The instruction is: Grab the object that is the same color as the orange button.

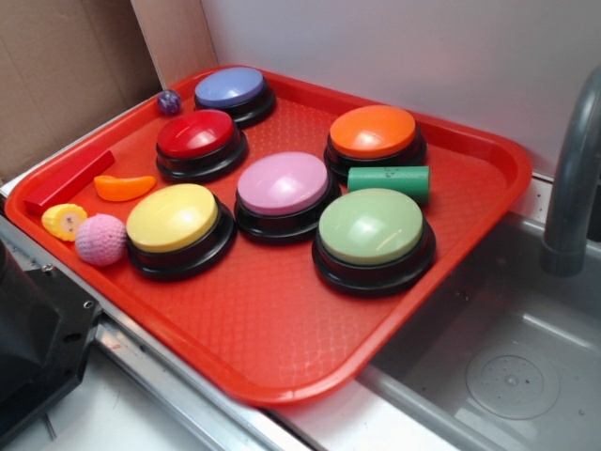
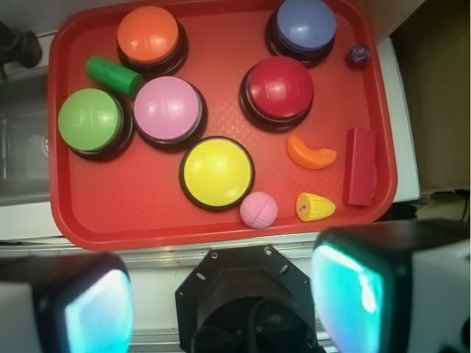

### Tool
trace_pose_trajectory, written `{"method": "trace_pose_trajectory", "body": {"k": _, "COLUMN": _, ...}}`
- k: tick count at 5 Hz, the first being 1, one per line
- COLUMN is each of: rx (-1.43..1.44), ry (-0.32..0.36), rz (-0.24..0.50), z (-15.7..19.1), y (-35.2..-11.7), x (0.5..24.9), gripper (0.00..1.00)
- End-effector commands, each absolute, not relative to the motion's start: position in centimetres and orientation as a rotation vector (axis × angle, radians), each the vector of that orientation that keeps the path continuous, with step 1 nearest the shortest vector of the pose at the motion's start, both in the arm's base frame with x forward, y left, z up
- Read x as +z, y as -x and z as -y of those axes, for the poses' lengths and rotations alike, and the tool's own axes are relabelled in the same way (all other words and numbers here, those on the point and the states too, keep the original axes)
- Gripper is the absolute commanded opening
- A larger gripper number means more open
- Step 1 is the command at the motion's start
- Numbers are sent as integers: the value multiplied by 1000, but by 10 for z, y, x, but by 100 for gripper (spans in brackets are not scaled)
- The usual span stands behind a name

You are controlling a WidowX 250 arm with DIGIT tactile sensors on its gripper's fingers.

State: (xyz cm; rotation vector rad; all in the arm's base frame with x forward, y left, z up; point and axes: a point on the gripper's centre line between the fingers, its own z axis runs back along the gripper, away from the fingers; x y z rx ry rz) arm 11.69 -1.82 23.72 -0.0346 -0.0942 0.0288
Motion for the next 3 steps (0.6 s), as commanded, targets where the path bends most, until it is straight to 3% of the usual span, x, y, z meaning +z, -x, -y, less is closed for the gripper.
{"method": "trace_pose_trajectory", "body": {"k": 1, "rx": 29, "ry": 35, "rz": 94, "z": 18, "y": -117, "x": 237, "gripper": 100}}
{"method": "trace_pose_trajectory", "body": {"k": 2, "rx": -93, "ry": 37, "rz": 106, "z": 8, "y": -131, "x": 225, "gripper": 100}}
{"method": "trace_pose_trajectory", "body": {"k": 3, "rx": -234, "ry": 87, "rz": 116, "z": -6, "y": -156, "x": 200, "gripper": 100}}
